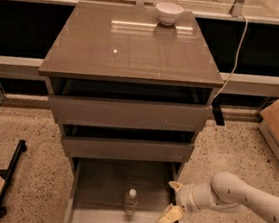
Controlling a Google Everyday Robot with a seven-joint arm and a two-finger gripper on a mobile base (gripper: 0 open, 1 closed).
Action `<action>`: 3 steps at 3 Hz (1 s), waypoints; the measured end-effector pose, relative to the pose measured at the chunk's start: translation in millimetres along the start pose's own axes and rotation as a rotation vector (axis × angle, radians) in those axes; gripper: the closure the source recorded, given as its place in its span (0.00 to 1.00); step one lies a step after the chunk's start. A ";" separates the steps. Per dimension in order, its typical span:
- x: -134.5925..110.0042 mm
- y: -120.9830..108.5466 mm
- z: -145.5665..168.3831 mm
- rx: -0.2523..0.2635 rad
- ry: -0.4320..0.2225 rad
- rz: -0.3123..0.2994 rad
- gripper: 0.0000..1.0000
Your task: Pick water bottle from bottom drawer and place on counter
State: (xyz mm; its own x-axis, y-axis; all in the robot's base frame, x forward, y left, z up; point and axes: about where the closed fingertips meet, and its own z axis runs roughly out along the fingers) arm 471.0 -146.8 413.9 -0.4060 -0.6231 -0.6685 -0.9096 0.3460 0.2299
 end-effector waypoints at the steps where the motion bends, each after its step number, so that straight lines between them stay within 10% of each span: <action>1: 18.1 -17.6 38.8 -0.023 -0.066 0.000 0.00; 3: 41.0 -57.8 109.1 -0.060 -0.213 0.014 0.00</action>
Offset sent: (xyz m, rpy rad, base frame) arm 0.0474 0.0243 -0.1381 0.2338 -0.0240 -0.0341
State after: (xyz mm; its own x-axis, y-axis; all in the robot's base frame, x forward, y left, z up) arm 516.6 -115.9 296.0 -0.3964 -0.4540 -0.7980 -0.9103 0.3072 0.2774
